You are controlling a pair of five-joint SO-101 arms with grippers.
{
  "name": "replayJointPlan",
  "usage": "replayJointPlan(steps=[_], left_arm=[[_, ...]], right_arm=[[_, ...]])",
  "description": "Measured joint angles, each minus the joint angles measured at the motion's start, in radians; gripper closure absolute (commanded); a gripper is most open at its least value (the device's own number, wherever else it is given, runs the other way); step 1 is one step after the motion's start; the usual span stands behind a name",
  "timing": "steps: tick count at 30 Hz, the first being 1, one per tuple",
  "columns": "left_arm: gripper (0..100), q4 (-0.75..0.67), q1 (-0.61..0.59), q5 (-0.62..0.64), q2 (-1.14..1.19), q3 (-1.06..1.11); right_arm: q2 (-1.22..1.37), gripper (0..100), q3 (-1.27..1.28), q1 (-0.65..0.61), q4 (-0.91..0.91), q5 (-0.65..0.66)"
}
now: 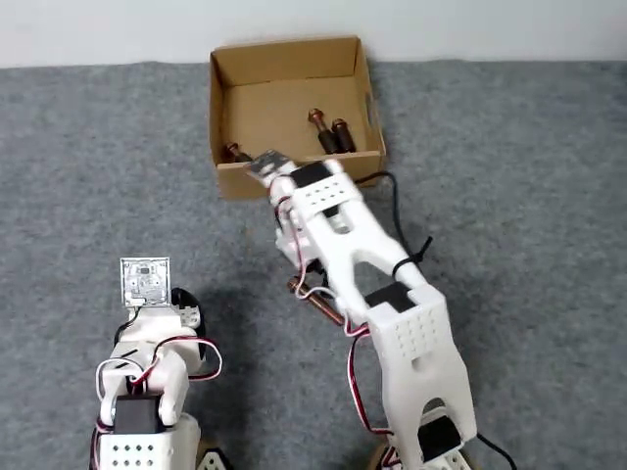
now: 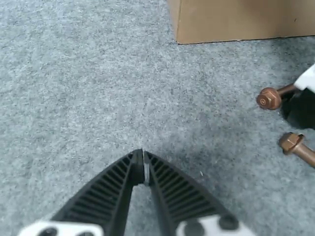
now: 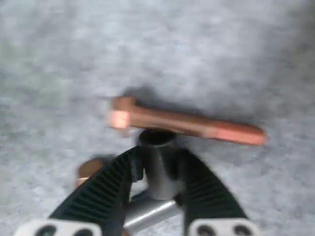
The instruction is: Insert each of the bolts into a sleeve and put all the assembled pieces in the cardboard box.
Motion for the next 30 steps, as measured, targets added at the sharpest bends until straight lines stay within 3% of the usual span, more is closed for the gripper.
replayJointPlan(steps=[7, 20, 30], left_arm=[[100, 0.000, 0.000, 0.000, 0.000, 0.000], [100, 0.000, 0.000, 0.000, 0.000, 0.000], [99, 0.000, 0.000, 0.000, 0.000, 0.000]], right_arm=[[-0.072, 99.1, 0.006, -0.009, 0.035, -0.037], [-0.433, 99.1, 0.014, -0.008, 0.322, -0.376], [-0.829, 99.1, 0.316, 0.012, 0.322, -0.517]])
